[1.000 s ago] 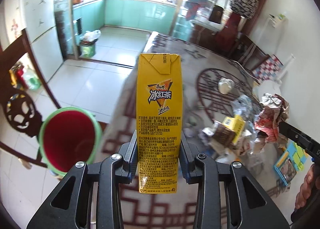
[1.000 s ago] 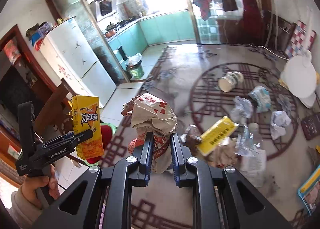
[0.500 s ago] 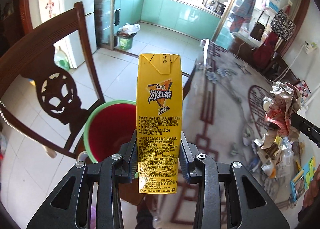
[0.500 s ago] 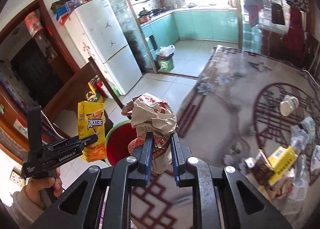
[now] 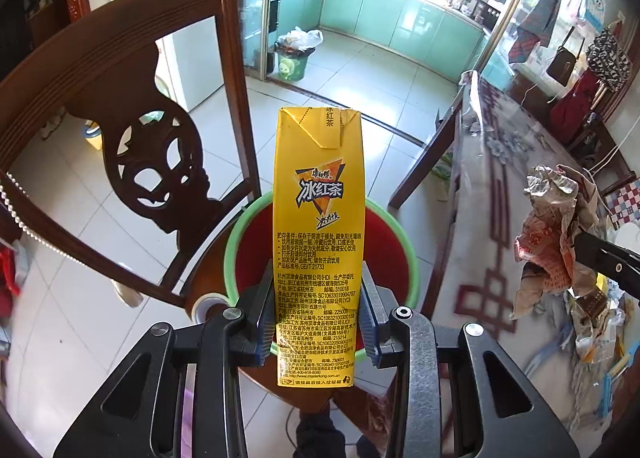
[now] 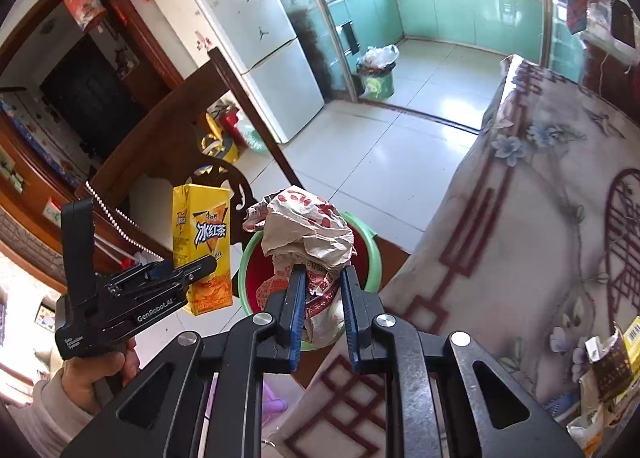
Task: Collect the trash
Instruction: 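Carry the carton and paper bag with both grippers over the red bucket, then open both grippers to drop the carton and paper bag into the bucket, then grasp the flattened yellow cardboard box with the right gripper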
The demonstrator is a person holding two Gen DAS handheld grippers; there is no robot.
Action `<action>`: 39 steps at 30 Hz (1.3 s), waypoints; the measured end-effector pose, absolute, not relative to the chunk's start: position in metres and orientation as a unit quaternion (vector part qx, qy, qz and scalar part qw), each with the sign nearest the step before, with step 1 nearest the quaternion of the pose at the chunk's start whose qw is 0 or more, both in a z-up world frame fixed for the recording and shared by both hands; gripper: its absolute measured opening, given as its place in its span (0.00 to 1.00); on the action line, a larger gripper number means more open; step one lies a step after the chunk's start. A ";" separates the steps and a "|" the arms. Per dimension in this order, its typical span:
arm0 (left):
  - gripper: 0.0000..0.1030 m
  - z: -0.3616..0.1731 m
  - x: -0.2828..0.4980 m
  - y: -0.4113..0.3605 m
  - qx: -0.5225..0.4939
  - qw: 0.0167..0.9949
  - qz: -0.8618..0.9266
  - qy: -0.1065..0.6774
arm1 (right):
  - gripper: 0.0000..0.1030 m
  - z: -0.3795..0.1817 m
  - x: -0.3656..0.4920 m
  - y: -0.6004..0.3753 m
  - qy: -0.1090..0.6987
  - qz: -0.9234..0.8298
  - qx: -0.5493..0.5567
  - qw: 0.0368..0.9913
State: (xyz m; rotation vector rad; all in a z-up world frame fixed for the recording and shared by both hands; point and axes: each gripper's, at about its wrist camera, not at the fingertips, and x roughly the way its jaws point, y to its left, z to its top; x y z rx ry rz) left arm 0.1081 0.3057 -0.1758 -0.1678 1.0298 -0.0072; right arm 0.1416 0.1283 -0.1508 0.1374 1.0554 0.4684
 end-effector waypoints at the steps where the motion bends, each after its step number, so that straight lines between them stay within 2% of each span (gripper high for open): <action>1: 0.33 -0.178 0.109 0.307 -0.082 0.865 -0.004 0.496 | 0.15 -0.156 0.145 0.133 0.504 0.225 0.065 0.831; 10: 0.34 -0.190 0.121 0.311 -0.087 0.856 -0.017 0.509 | 0.16 -0.179 0.164 0.147 0.519 0.231 0.070 0.820; 12: 0.54 -0.188 0.124 0.311 -0.086 0.860 -0.008 0.503 | 0.20 -0.181 0.168 0.148 0.514 0.234 0.077 0.822; 13: 0.78 -0.186 0.124 0.310 -0.083 0.864 0.000 0.496 | 0.26 -0.183 0.171 0.149 0.514 0.233 0.080 0.822; 14: 0.87 -0.183 0.124 0.310 -0.082 0.870 0.005 0.486 | 0.31 -0.183 0.172 0.149 0.515 0.231 0.084 0.821; 17: 0.87 -0.175 0.126 0.310 -0.077 0.879 0.013 0.470 | 0.41 -0.188 0.176 0.152 0.517 0.237 0.097 0.817; 22: 0.88 -0.157 0.122 0.309 -0.074 0.895 0.031 0.438 | 0.42 -0.178 0.165 0.144 0.497 0.224 0.107 0.831; 25: 0.96 -0.143 0.113 0.289 -0.039 0.912 0.022 0.408 | 0.42 -0.162 0.146 0.124 0.473 0.204 0.108 0.850; 27: 0.96 -0.132 0.106 0.270 -0.016 0.922 -0.009 0.388 | 0.42 -0.150 0.130 0.106 0.462 0.190 0.104 0.860; 32: 0.97 -0.109 0.095 0.211 -0.016 0.921 -0.121 0.370 | 0.44 -0.130 0.077 0.032 0.444 0.114 0.110 0.882; 39: 0.98 -0.103 0.090 0.122 -0.047 0.882 -0.217 0.416 | 0.44 -0.126 0.015 -0.120 0.465 0.002 0.194 0.864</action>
